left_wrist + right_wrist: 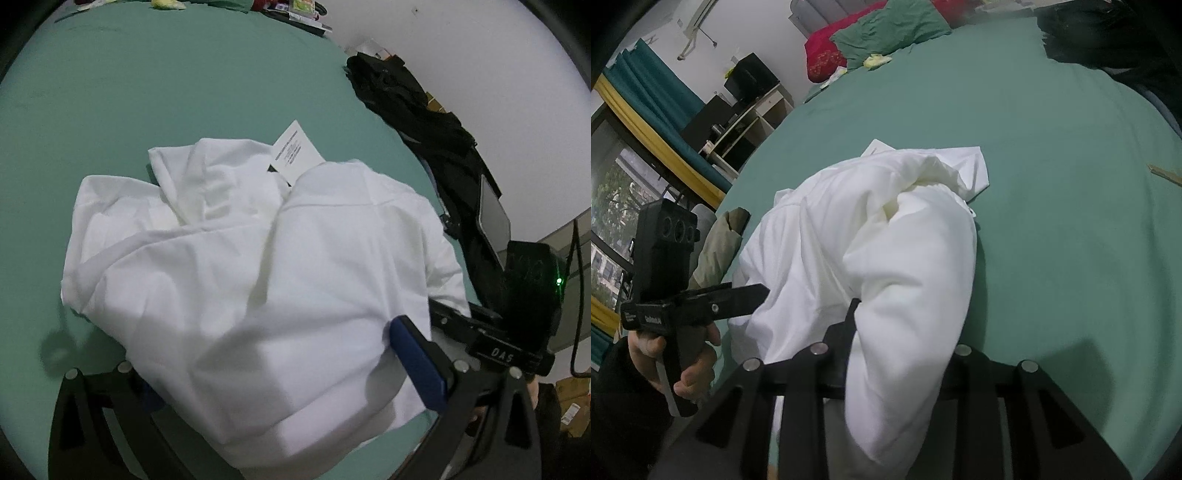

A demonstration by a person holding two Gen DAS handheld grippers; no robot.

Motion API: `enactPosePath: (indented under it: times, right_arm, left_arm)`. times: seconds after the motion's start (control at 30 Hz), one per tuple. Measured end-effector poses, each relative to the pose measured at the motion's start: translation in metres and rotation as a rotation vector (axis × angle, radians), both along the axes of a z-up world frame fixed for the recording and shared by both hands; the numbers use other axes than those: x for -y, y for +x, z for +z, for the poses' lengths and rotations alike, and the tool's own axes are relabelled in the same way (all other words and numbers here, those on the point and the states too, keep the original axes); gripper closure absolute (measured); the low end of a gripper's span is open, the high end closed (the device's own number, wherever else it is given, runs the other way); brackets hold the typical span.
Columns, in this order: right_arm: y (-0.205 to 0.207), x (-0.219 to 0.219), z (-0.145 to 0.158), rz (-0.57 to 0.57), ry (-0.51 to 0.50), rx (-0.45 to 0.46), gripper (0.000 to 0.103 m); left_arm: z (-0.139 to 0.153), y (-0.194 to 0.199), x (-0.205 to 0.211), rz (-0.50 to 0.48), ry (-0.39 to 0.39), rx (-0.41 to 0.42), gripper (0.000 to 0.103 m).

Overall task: Fold large clothes
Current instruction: 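Grasp the folded white jacket bundle with the right gripper and lift it, then carry the white jacket bundle with the right gripper onto the grey clothes stack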

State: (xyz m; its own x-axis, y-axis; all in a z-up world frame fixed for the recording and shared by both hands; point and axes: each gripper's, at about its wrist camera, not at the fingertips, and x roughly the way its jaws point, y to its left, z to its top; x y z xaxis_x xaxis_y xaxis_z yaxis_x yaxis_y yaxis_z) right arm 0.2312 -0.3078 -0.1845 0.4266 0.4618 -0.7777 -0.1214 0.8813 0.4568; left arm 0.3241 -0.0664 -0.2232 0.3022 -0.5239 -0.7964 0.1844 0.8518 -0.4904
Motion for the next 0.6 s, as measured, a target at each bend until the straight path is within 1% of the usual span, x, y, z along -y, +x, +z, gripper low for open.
enactPosePath:
  times: [0.03, 0.07, 0.1, 0.13, 0.17, 0.23, 0.27, 0.33, 0.4, 0.43, 0.47, 0.5, 0.53, 0.6]
  right_arm:
    - [0.000, 0.001, 0.000, -0.005, 0.004, 0.000, 0.073]
    - [0.000, 0.001, 0.000, -0.011, 0.007, -0.001, 0.068]
    - [-0.001, 0.004, 0.000, -0.017, 0.009, 0.000, 0.065]
    - [-0.001, 0.006, 0.000, -0.022, 0.011, 0.001, 0.061]
    - [-0.002, 0.008, 0.001, -0.026, 0.010, 0.002, 0.054]
    - [-0.003, 0.012, 0.000, -0.032, 0.020, 0.003, 0.050]
    - [-0.004, 0.013, -0.001, -0.037, 0.033, 0.001, 0.049]
    - [-0.006, 0.016, -0.005, -0.057, 0.071, -0.002, 0.049]
    - [-0.007, 0.018, -0.011, -0.076, 0.126, -0.017, 0.050]
    - [-0.007, 0.017, -0.013, -0.066, 0.157, -0.023, 0.063]
    - [-0.008, 0.016, -0.015, -0.060, 0.172, -0.030, 0.069]
    - [-0.009, 0.013, -0.015, -0.064, 0.168, -0.021, 0.071]
    - [-0.010, 0.011, -0.015, -0.063, 0.161, -0.011, 0.075]
    - [-0.013, 0.009, -0.013, -0.072, 0.165, 0.003, 0.080]
  left_arm:
    - [0.001, -0.002, -0.001, 0.020, 0.027, -0.009, 0.000]
    - [0.005, -0.005, -0.004, 0.046, 0.052, -0.012, 0.000]
    - [0.011, -0.009, -0.010, 0.062, 0.066, -0.007, 0.000]
    - [0.015, -0.014, -0.012, 0.083, 0.099, 0.017, 0.000]
    - [0.016, -0.020, -0.016, 0.088, 0.125, 0.031, 0.000]
    - [0.008, -0.024, -0.018, 0.084, 0.135, 0.018, 0.001]
    - [0.005, -0.025, -0.018, 0.087, 0.131, 0.026, 0.001]
    - [0.002, -0.027, -0.018, 0.107, 0.119, 0.049, 0.001]
    - [0.000, -0.027, -0.013, 0.111, 0.129, 0.058, 0.001]
    - [0.000, -0.026, -0.008, 0.091, 0.119, 0.058, 0.001]
    - [0.000, -0.023, -0.004, 0.084, 0.110, 0.057, 0.001]
    - [0.000, -0.021, 0.001, 0.076, 0.092, 0.057, 0.002]
    - [0.000, -0.019, 0.003, 0.067, 0.070, 0.057, 0.006]
    - [0.002, -0.019, 0.004, 0.062, 0.029, 0.064, 0.045]
